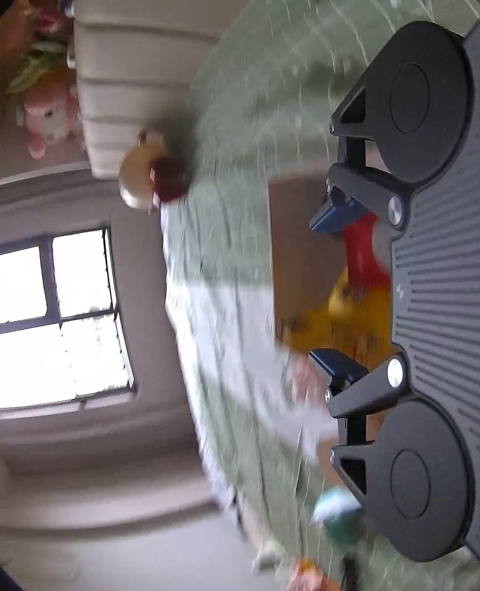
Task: Organize soft objects
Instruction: 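Lower both items into the pink box and open both grippers, then reach the left gripper to the pink Kleenex tissue pack and grasp it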
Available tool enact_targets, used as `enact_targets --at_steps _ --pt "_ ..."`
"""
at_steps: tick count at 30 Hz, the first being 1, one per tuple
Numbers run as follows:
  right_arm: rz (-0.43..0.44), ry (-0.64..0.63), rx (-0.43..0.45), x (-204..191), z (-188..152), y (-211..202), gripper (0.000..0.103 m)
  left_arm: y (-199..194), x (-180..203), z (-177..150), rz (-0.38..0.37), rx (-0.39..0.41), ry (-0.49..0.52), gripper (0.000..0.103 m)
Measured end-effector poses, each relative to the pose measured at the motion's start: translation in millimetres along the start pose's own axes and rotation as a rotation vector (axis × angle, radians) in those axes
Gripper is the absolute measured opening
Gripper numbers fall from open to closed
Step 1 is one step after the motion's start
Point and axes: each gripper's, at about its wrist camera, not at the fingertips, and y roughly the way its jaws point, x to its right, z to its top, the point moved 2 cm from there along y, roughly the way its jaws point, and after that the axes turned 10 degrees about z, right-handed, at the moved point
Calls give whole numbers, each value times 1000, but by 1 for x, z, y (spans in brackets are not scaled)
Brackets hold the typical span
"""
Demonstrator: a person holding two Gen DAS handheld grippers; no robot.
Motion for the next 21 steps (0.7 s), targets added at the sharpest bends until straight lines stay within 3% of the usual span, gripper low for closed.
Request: enact_targets --at_steps 3,8,13,17,18,21 --pt "52 -146 -11 -43 -11 -5 70 3 -41 -21 51 -47 -82 15" --pt "197 -351 -153 -121 -57 15 70 -2 -70 -42 23 -93 -128 15" --pt "219 -377 -263 -152 -90 54 70 -10 -73 -54 -38 -112 -82 15" --pt "205 -350 -322 -163 -105 72 72 -16 -78 -59 -69 -113 -108 15" --pt "228 -345 -325 -168 -109 66 72 -17 -77 -59 -75 -112 -116 15" --pt "424 -364 -364 -196 -118 43 71 -18 -71 -58 -102 -107 -115 15"
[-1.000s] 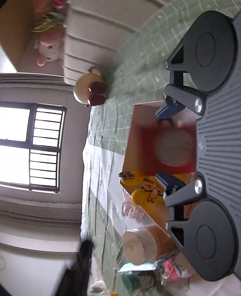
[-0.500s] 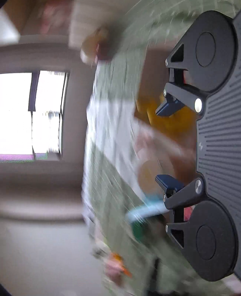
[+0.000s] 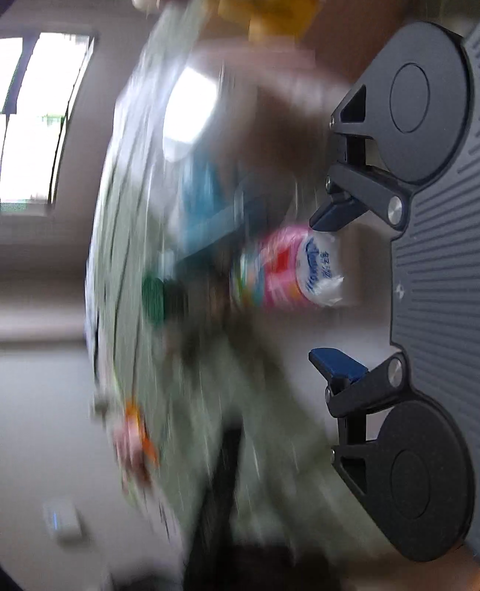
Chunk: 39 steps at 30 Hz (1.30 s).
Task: Organize soft objects
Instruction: 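Reach the left gripper to the pink Kleenex tissue pack and grasp it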
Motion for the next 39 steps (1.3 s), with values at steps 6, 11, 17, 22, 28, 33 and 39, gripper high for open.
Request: enact_targets --at_steps 6,11,17,22,28,33,39 --pt "139 -131 5 -51 -9 -17 71 0 37 0 -41 8 73 15" --pt "-25 -47 60 -19 -18 -44 71 -1 90 -10 46 76 259 15" --pt "-285 180 138 54 -40 -70 71 15 147 -30 96 78 472 19" --pt "-380 305 152 87 -62 -72 71 36 166 -51 142 17 560 29" --pt "-377 297 148 88 -67 -63 72 35 171 -51 8 -1 521 61" --pt "-360 309 160 90 -68 -66 72 24 161 -41 156 116 525 58" --pt "-343 315 160 92 -68 -63 76 56 140 -26 163 -3 407 63"
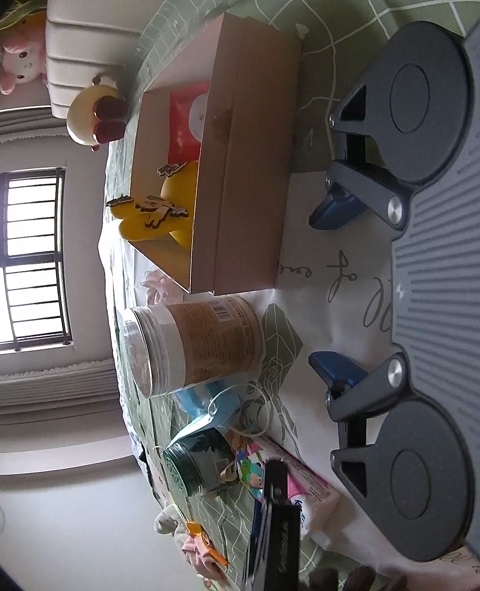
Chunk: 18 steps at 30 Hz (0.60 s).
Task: Organize soft objects
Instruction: 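Reach the left gripper to the pink Kleenex tissue pack and grasp it, then grasp the small pink-orange hair clip with the right gripper while the left holds the tissues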
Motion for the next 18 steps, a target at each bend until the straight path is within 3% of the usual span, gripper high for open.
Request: enact_targets --at_steps 2,6,9,12,15,18 --pt "3 -7 -12 -1 0 2 78 12 2 1 -18 -37 3 64" --pt "-3 -29 -27 -6 0 5 80 14 0 1 -52 -20 2 61" --pt "-5 -39 -36 -8 0 5 80 2 -14 -7 -126 -17 -4 57" --pt "-35 -88 -49 -17 3 5 80 -17 -41 -24 -167 -3 -78 56" --pt "-33 -167 -26 -41 10 5 80 -39 -76 -35 -161 21 -130 55" --pt "28 -226 -10 -74 22 12 80 -55 -110 -43 -116 49 -191 55"
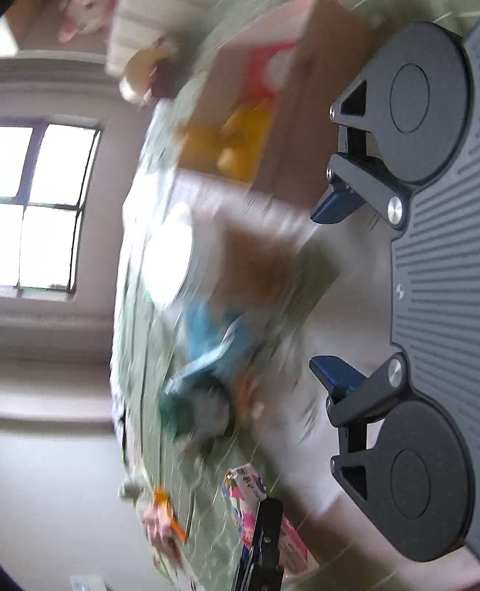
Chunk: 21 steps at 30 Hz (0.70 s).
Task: Organize soft objects
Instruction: 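Grasp the small pink-orange hair clip with the right gripper while the left holds the tissues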
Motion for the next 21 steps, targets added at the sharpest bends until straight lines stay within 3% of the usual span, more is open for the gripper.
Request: enact_targets --at_steps 2,5,8,14,16,21 --pt "43 -41 -8 -23 14 15 77 2 -20 3 76 3 -49 55" --pt "84 -74 -36 -50 31 44 63 7 -48 0 148 -5 -126 55" --pt "94 -76 -59 -63 47 74 62 12 -64 -5 153 -23 -161 55" --pt "78 -53 -159 -64 62 129 57 12 -62 -14 145 16 -149 56" --pt "90 -25 -168 -63 62 129 41 12 -62 -15 143 23 -146 56" --pt "103 -76 -140 -77 62 102 21 15 -65 -15 131 29 -155 56"
